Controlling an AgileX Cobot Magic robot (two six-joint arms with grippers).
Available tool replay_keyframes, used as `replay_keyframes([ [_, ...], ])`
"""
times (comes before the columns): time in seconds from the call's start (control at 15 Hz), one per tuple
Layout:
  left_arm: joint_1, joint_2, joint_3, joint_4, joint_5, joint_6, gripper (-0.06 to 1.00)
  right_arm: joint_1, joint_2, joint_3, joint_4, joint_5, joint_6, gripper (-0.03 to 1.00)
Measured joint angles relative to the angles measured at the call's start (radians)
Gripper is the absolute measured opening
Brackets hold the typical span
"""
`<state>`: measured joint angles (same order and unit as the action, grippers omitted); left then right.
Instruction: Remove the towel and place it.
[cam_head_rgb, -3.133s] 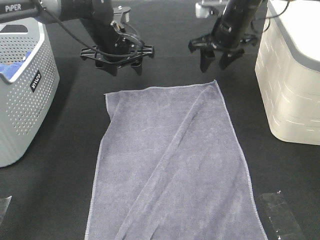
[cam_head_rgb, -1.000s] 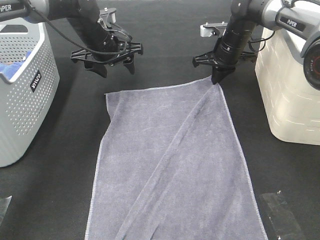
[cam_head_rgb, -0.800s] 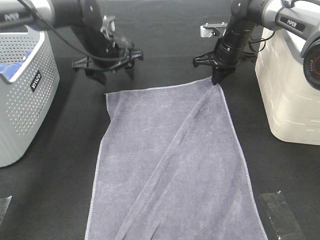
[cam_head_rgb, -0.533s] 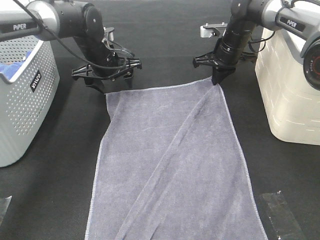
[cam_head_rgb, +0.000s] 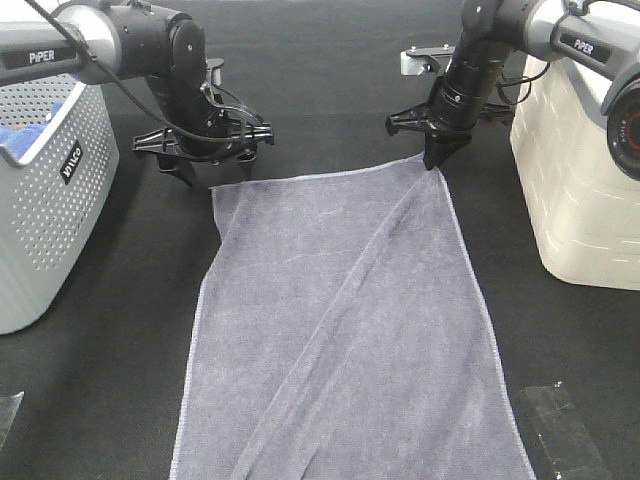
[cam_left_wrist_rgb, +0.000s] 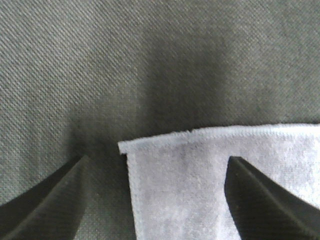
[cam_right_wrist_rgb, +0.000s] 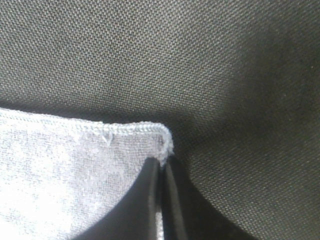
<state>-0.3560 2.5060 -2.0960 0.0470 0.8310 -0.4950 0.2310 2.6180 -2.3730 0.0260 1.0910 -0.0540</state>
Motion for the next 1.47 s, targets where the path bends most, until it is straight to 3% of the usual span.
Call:
replay_keyframes([
  [0.27, 0.000, 0.037, 0.000, -0.009, 0.001, -0.007, 0.69, 0.000, 0.000, 0.000, 0.000, 0.000, -0.002, 0.00],
  [0.4, 0.000, 0.043, -0.004, -0.014, 0.000, -0.007, 0.60, 0.000, 0.000, 0.000, 0.000, 0.000, -0.005, 0.00],
  [0.6, 0.006, 0.045, -0.005, 0.002, 0.014, -0.007, 0.34, 0.000, 0.000, 0.000, -0.001, 0.000, -0.010, 0.00],
  [0.67, 0.005, 0.045, -0.005, -0.023, 0.001, 0.005, 0.16, 0.001, 0.000, 0.000, -0.001, 0.000, -0.010, 0.00],
  [0.73, 0.001, 0.045, -0.005, -0.031, -0.006, 0.024, 0.06, 0.001, 0.000, 0.000, -0.001, 0.000, -0.010, 0.00],
  [0.8, 0.001, 0.044, -0.006, -0.034, -0.005, 0.039, 0.01, 0.001, 0.000, 0.000, -0.001, 0.000, -0.010, 0.00],
  [1.27, 0.000, 0.014, -0.006, -0.023, -0.001, 0.089, 0.00, 0.001, -0.009, 0.000, -0.001, 0.001, -0.012, 0.00],
  [1.47, -0.002, -0.018, -0.044, 0.057, 0.001, 0.095, 0.00, 0.001, -0.043, -0.007, 0.001, -0.007, -0.012, 0.00],
])
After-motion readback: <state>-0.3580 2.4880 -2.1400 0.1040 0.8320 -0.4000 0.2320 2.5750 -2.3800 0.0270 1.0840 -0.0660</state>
